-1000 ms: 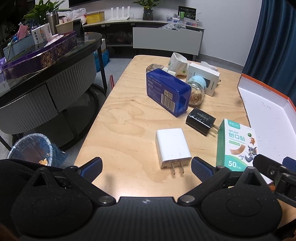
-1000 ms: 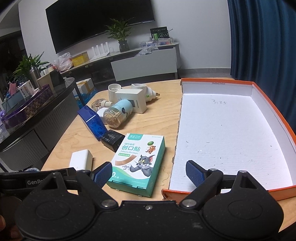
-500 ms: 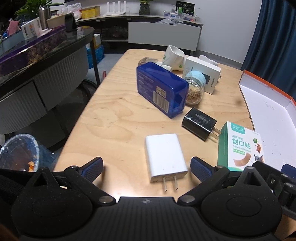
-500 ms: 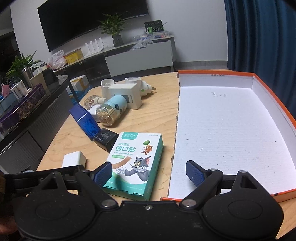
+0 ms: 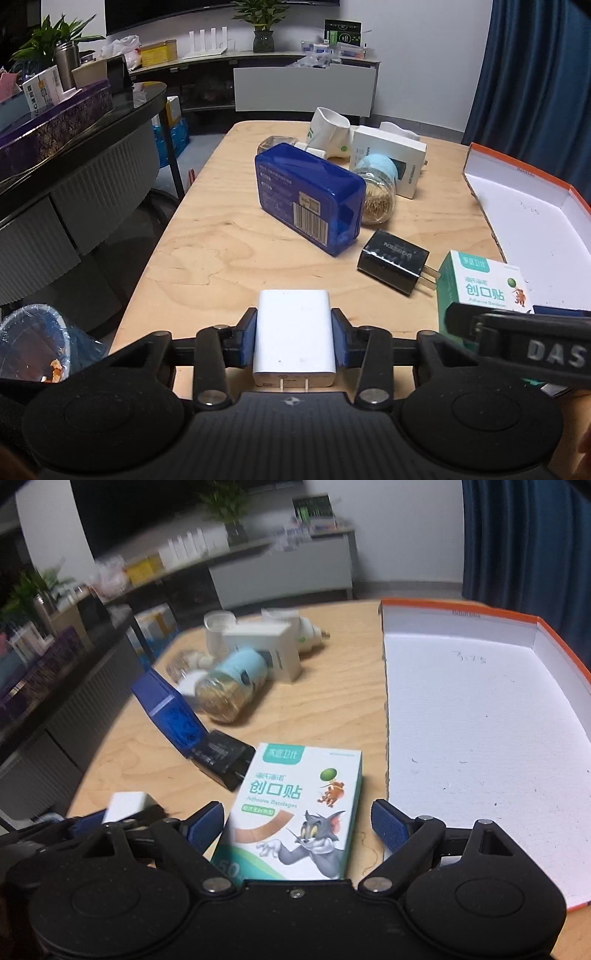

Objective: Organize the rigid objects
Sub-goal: 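Grasp the white charger with the left tool while the right grasps the bandage box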

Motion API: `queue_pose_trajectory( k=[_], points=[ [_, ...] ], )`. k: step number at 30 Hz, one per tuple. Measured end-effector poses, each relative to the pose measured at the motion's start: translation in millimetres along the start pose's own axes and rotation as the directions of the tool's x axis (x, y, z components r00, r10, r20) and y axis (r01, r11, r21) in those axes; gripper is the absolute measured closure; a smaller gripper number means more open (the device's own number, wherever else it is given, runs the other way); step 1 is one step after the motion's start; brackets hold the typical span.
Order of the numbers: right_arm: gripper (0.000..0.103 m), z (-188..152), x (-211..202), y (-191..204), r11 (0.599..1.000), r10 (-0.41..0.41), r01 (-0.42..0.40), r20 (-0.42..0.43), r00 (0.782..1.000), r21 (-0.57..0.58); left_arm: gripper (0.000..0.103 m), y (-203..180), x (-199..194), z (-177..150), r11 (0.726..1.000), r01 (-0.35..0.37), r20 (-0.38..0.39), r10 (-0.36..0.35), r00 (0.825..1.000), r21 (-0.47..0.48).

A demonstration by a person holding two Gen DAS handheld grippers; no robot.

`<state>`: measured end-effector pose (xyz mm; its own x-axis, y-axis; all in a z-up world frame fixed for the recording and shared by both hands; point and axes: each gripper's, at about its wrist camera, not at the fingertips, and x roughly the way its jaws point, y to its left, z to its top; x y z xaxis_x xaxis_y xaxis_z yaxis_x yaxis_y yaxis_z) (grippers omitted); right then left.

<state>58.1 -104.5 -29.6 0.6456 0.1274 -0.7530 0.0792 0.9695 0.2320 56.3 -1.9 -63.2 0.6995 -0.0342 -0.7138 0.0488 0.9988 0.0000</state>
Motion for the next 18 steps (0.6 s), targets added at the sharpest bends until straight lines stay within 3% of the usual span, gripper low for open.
queue_pose_trajectory(
  k=[3,5,7,18],
  points=[
    [0.002,0.5,10.5,1.8,1.000,-0.016,0.015,-0.024,1.000,-0.018,0.061,1.0,0.6,-0.2,1.000,0.006,0.003,-0.006,1.000,0.003],
    [0.017,0.9,7.8,1.8,0.999,-0.025,0.024,-0.011,1.000,-0.029,0.061,1.7,-1.0,-1.5,1.000,0.011,0.008,-0.011,1.000,0.001],
    [0.019,1.9,2.3,-4.3,1.000,0.002,-0.001,0.005,1.000,-0.013,0.062,3.1,-2.2,-1.4,1.000,0.021,0.013,-0.021,1.000,-0.009],
    [0.019,18.5,-35.2,-23.5,0.999,-0.025,0.029,0.130,0.991,-0.035,0.062,-3.9,-23.0,14.9,0.997,0.073,0.078,-0.072,0.994,-0.018]
  ],
)
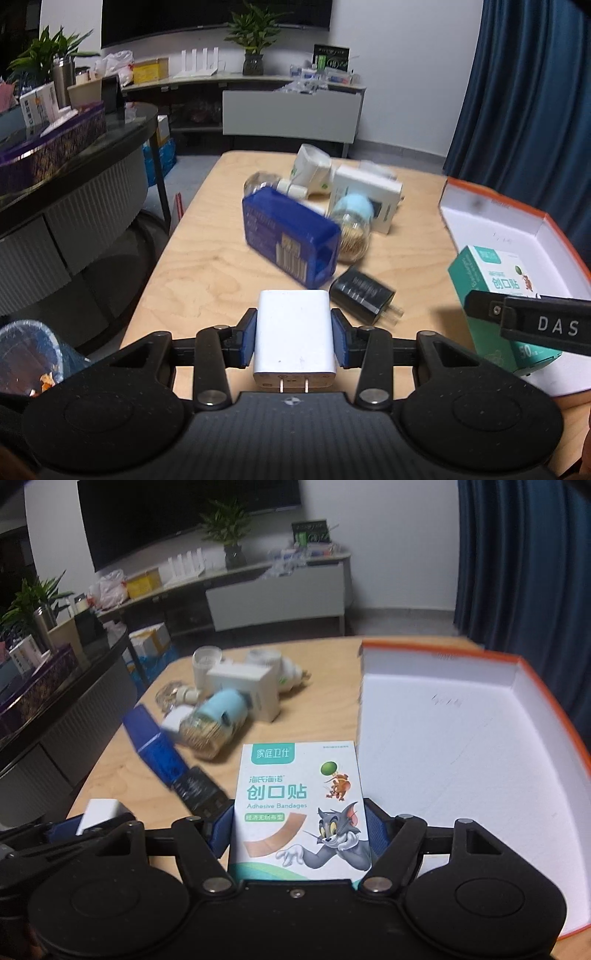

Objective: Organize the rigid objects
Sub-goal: 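Grasp the white charger with the left tool while the right grasps the bandage box, then carry both items into the orange-rimmed box and open both tools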

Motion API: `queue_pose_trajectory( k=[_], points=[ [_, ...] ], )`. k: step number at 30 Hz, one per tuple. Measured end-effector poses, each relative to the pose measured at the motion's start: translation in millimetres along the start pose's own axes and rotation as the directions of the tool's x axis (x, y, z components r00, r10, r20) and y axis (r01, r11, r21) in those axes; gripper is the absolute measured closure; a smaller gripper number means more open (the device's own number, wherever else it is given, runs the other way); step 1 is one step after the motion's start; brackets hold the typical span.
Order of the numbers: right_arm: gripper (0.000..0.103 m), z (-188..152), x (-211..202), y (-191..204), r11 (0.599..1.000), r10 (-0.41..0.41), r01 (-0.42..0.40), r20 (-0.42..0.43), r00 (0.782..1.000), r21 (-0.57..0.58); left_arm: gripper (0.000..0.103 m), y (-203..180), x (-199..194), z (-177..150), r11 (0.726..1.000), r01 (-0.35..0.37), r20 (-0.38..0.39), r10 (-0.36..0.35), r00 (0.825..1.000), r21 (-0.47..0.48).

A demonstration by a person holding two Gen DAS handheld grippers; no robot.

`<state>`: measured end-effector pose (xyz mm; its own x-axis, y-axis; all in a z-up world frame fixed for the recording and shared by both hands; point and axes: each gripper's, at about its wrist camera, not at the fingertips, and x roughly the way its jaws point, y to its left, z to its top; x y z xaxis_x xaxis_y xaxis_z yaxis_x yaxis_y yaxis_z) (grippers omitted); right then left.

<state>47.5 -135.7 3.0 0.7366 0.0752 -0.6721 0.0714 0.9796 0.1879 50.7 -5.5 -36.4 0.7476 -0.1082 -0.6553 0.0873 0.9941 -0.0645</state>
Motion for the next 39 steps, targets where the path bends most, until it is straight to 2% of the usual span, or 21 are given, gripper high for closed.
queue_pose_trajectory(
  k=[11,21,39],
  points=[
    [0.019,22.5,-18.6,-27.8,1.000,-0.023,0.022,0.069,0.997,0.016,0.062,-28.6,-5.5,27.7,0.998,0.052,0.020,-0.053,0.998,0.027],
    [0.019,38.4,-25.0,-68.2,0.996,-0.068,0.062,0.105,0.992,0.059,0.062,-73.7,7.1,46.6,0.990,0.117,0.014,-0.119,0.993,0.082],
    [0.019,64.9,-4.9,-135.2,0.988,-0.132,0.123,0.098,0.986,0.091,0.061,-150.8,47.4,70.3,0.960,0.236,-0.044,-0.232,0.972,0.148]
  ],
)
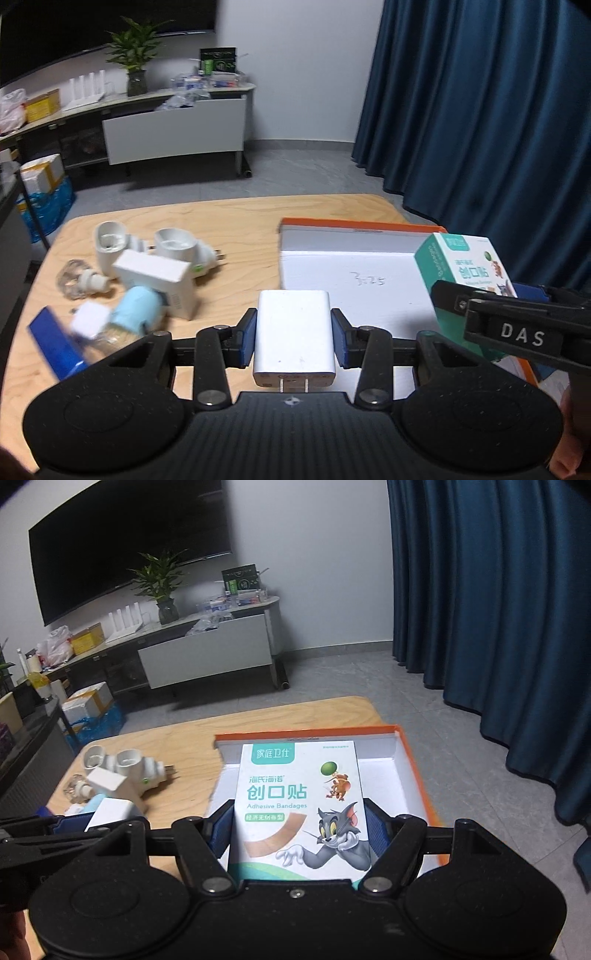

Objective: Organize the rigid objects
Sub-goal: 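Carry both items into the orange-rimmed box and open both tools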

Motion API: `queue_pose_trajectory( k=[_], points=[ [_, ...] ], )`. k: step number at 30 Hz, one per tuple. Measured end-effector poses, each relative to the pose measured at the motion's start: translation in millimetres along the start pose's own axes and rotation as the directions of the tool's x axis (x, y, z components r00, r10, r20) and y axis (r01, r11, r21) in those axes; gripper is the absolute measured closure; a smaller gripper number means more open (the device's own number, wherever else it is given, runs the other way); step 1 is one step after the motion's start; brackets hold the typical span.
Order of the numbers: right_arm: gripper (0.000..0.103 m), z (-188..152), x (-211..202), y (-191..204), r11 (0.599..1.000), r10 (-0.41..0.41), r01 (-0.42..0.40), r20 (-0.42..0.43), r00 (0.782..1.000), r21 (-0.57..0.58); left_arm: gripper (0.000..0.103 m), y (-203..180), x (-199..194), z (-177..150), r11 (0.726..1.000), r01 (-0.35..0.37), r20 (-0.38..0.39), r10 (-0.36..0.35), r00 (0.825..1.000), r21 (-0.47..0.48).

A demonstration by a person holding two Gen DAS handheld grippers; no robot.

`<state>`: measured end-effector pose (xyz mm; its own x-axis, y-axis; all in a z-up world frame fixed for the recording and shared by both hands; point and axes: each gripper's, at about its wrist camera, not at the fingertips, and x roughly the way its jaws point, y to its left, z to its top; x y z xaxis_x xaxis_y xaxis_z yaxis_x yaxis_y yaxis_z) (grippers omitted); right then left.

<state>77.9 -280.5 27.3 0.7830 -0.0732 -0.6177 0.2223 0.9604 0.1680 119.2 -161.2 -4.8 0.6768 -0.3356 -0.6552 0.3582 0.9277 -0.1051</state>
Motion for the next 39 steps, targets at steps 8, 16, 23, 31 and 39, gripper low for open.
queue_pose_trajectory(
  k=[8,16,23,31,39],
  points=[
    [0.019,14.1,28.8,-28.3,1.000,-0.031,0.031,-0.027,0.999,-0.001,0.061,-25.5,33.0,17.8,0.999,0.031,-0.014,-0.031,0.999,0.033],
    [0.019,24.0,59.5,-49.4,0.998,-0.058,0.059,-0.056,0.997,0.007,0.061,-39.9,63.4,29.5,0.997,0.055,-0.037,-0.054,0.998,0.047],
    [0.019,35.3,76.2,-49.8,0.999,-0.046,0.045,-0.070,0.996,-0.023,0.062,-40.7,86.8,38.2,0.998,0.053,-0.054,-0.052,0.997,0.032],
    [0.017,45.1,88.1,-59.8,0.997,-0.063,0.060,-0.059,0.996,-0.041,0.061,-48.2,100.0,47.2,0.997,0.079,-0.062,-0.078,0.995,0.019],
    [0.017,47.1,67.1,-67.4,0.999,-0.033,0.033,0.017,0.999,0.018,0.027,-40.9,78.2,47.8,0.997,0.069,-0.043,-0.070,0.997,-0.024]
  ],
)
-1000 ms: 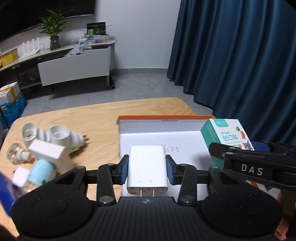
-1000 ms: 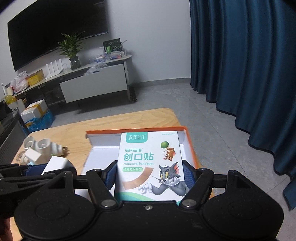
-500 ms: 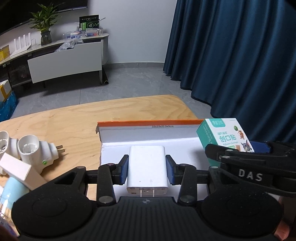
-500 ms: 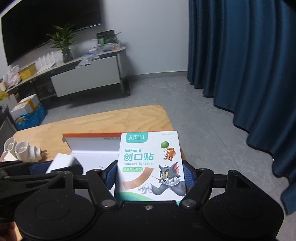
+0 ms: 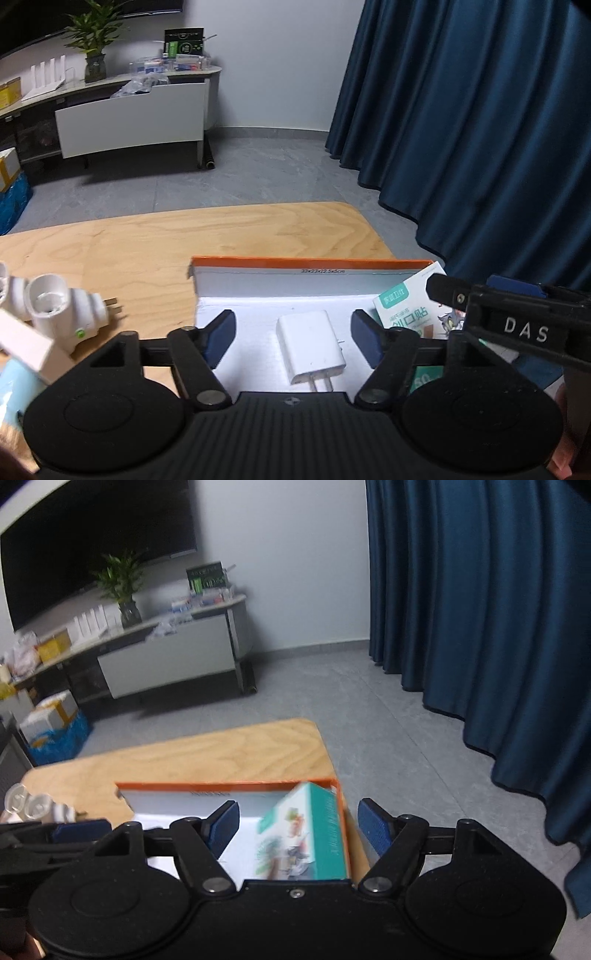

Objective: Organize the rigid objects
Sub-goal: 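Carry both items into the orange-rimmed box and open both tools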

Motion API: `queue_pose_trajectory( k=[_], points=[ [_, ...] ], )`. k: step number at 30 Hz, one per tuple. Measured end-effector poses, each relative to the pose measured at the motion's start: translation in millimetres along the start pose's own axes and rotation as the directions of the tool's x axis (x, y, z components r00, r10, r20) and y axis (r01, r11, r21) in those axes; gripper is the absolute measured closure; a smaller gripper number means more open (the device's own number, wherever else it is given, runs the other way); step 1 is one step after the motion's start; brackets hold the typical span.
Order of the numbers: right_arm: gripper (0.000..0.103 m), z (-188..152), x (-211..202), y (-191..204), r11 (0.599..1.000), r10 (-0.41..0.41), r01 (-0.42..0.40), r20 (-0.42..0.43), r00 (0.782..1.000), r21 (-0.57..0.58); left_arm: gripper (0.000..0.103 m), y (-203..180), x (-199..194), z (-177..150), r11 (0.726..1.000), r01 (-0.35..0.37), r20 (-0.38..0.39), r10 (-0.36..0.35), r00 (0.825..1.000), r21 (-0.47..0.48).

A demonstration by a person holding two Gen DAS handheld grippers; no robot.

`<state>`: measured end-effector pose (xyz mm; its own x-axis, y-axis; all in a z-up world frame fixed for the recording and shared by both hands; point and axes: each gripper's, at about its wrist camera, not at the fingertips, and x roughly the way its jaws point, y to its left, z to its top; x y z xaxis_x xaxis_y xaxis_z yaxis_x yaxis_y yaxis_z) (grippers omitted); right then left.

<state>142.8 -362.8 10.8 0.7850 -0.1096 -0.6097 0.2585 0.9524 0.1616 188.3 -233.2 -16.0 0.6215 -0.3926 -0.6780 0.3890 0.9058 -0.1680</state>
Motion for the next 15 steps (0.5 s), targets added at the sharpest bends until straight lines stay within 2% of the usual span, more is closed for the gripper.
queue_pose_trajectory(
  k=[1,4,10,15],
  points=[
    [0.017,-0.8,-4.5,1.5,1.000,0.001,0.000,0.013,1.000,-0.009,0.022,0.4,-4.4,-0.5,1.000,-0.003,0.001,0.003,1.000,0.000],
    [0.016,-6.6,-16.3,5.2,1.000,-0.001,0.002,0.047,0.999,-0.023,0.016,0.7,-21.1,-2.8,1.000,-0.028,0.011,0.028,1.000,0.006],
    [0.014,-12.8,-41.2,18.0,0.999,0.004,-0.002,0.068,0.998,-0.039,0.011,9.8,-49.3,-11.2,0.995,-0.099,0.014,0.098,0.995,0.029],
    [0.013,-23.2,-60.4,28.1,0.999,0.034,-0.034,0.055,0.998,-0.003,0.009,24.8,-71.5,-19.6,0.992,-0.125,0.015,0.125,0.992,-0.006]
  ],
)
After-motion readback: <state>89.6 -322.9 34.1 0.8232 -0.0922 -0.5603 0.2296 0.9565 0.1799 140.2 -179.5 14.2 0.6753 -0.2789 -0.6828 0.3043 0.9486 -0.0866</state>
